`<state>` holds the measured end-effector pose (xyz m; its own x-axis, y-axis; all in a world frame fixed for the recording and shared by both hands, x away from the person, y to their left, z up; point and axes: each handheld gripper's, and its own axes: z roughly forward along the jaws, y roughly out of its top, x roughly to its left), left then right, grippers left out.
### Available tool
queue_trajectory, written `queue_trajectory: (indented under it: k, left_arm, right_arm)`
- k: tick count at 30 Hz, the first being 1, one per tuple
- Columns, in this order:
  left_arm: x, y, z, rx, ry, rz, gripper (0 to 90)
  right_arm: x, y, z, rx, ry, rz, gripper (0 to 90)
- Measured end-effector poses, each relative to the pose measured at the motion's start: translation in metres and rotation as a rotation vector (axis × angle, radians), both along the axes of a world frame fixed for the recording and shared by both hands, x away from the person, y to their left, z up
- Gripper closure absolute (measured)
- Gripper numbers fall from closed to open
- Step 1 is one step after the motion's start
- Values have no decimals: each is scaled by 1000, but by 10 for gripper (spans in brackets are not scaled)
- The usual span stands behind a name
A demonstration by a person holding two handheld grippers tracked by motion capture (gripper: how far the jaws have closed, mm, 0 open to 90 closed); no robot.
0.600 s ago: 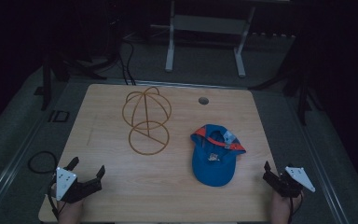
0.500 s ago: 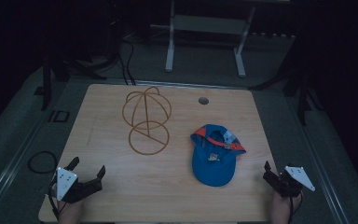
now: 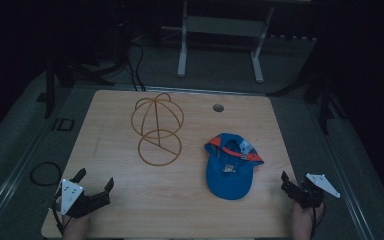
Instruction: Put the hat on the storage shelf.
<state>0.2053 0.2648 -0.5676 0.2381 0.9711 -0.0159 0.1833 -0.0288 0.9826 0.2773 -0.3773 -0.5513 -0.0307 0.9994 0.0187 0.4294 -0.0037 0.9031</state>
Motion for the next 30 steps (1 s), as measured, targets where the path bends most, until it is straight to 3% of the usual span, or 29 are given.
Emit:
queue_trajectory:
  k: [2, 7, 11, 19, 21, 22, 25, 28, 30]
  left_arm:
    - [0, 0, 0, 2, 3, -2, 27]
    - [-1, 0, 0, -6, 2, -4, 27]
    - [1, 1, 0, -12, 12, -9, 27]
    - [1, 0, -1, -7, 20, -16, 27]
    - [1, 0, -1, -14, 19, -18, 27]
    - [1, 1, 0, -14, 18, -16, 27]
    - [1, 1, 0, -14, 19, -19, 27]
    - [1, 1, 0, -15, 18, -16, 27]
    - [1, 1, 0, -21, 14, -12, 27]
  right_arm:
    - [7, 5, 6, -27, 21, 38, 157]
    - [20, 13, 16, -7, 56, 108, 143]
    - [28, 18, 21, -37, 76, 129, 143]
    - [48, 35, 37, 12, 54, 194, 143]
    - [52, 40, 41, 52, 50, 225, 142]
    - [57, 45, 47, 68, 60, 265, 135]
    - [60, 51, 52, 62, 43, 298, 135]
    - [70, 59, 56, 64, 63, 360, 137]
    - [73, 62, 57, 58, 73, 367, 141]
